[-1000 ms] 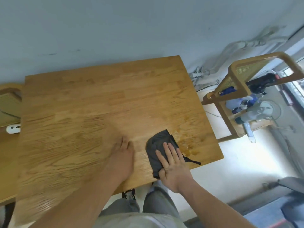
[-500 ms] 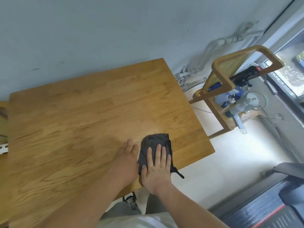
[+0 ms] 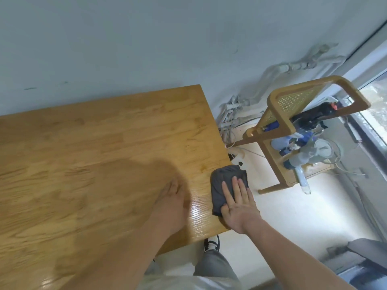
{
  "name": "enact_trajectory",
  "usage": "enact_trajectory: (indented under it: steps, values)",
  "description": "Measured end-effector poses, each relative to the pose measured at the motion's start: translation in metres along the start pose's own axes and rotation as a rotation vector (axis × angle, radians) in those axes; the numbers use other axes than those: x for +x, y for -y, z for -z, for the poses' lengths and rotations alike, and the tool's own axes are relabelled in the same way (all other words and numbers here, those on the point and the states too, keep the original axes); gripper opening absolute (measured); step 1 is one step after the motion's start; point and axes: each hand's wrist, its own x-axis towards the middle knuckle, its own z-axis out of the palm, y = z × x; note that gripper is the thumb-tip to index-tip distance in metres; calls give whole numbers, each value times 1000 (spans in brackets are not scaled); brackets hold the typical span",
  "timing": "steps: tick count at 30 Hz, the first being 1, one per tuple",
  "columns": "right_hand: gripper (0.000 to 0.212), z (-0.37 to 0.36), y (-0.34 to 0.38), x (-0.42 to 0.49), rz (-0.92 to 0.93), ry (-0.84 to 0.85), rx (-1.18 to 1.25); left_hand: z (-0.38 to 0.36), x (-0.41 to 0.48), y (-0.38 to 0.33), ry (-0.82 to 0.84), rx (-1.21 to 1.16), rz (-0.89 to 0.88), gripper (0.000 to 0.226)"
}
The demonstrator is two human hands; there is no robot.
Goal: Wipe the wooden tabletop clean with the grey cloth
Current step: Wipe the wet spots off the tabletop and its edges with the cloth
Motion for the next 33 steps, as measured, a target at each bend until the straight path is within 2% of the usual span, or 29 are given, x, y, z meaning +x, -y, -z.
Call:
enact_trajectory:
  steps: [6, 9, 13, 18, 24, 26, 29, 31, 33]
  values:
    - [74, 15, 4, 32, -44, -63, 100, 3, 17, -10, -62, -12, 169, 83]
    - [75, 27, 25, 47, -68, -149, 151, 3, 14, 2, -60, -24, 238, 84]
    - [75, 52, 47, 74, -113, -169, 151, 3, 12, 29, -61, -21, 307, 84]
    - [74, 88, 77, 117, -168, -135, 188, 11, 11, 66, -87, -23, 264, 82]
    - [74, 106, 119, 150, -238, -196, 235, 34, 13, 101, -116, 32, 181, 79]
    - [73, 85, 130, 128, -160, -232, 225, 44, 11, 107, -111, 27, 165, 79]
    - [72, 28, 139, 57, 117, -256, 142, 51, 11, 108, -111, 6, 125, 78]
    - [70, 0, 122, 22, 297, -253, 77, 50, 11, 105, -107, -10, 86, 77]
    - [69, 0, 94, 25, 370, -210, -24, 47, 8, 98, -84, -25, 62, 75]
